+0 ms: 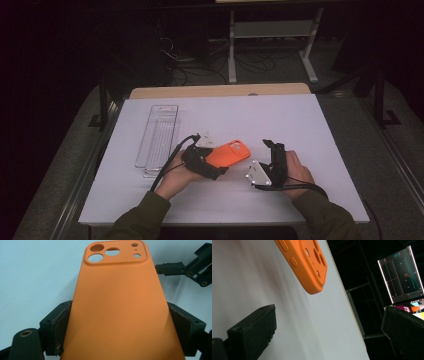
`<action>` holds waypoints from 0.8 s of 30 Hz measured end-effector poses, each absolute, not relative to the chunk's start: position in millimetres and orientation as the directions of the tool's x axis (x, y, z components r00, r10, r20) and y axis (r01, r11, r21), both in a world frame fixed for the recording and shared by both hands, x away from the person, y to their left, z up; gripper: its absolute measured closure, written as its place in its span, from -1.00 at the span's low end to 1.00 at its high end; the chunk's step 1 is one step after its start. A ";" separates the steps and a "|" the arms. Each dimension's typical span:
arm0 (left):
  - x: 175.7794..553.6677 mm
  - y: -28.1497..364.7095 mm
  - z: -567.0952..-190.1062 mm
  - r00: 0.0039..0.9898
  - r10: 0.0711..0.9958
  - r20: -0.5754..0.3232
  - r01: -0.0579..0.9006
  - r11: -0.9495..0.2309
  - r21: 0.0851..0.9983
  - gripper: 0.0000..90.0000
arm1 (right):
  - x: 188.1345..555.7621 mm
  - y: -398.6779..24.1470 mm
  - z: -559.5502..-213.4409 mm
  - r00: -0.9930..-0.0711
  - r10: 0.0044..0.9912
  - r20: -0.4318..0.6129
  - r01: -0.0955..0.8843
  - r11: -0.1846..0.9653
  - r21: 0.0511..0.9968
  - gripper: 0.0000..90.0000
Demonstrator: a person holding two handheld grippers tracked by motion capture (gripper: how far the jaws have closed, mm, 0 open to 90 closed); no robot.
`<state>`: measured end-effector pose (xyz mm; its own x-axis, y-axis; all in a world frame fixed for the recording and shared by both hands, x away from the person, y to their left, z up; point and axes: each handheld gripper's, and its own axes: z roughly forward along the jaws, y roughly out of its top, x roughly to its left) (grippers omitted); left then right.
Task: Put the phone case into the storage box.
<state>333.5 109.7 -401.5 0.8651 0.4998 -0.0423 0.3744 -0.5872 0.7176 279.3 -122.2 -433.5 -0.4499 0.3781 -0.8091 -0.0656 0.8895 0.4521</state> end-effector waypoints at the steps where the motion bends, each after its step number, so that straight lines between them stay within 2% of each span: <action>1: 332.8 109.2 -401.8 0.861 0.506 -0.052 0.383 -0.579 0.720 -0.65 | 279.0 -122.0 -433.5 -0.449 0.376 -0.810 -0.067 0.890 0.450 -1.00; 7: 334.0 110.9 -400.6 0.869 0.493 -0.032 0.369 -0.604 0.707 -0.65 | 278.8 -120.7 -434.6 -0.418 0.336 -0.844 -0.098 0.907 0.410 -1.00; 8: 334.0 111.0 -400.4 0.869 0.493 -0.033 0.369 -0.603 0.707 -0.65 | 279.0 -121.5 -433.3 -0.413 0.302 -0.859 -0.106 0.921 0.375 -1.00; 11: 334.0 111.1 -399.9 0.869 0.493 -0.033 0.369 -0.603 0.707 -0.65 | 277.7 -120.1 -434.0 -0.405 0.315 -0.858 -0.101 0.918 0.384 -1.00; 15: 334.0 111.0 -399.9 0.869 0.494 -0.033 0.370 -0.602 0.707 -0.65 | 277.5 -119.1 -434.8 -0.385 0.257 -0.887 -0.126 0.937 0.326 -1.00; 24: 333.5 110.6 -399.2 0.865 0.500 -0.038 0.373 -0.591 0.715 -0.65 | 274.9 -115.7 -436.0 -0.351 0.223 -0.909 -0.151 0.945 0.290 -1.00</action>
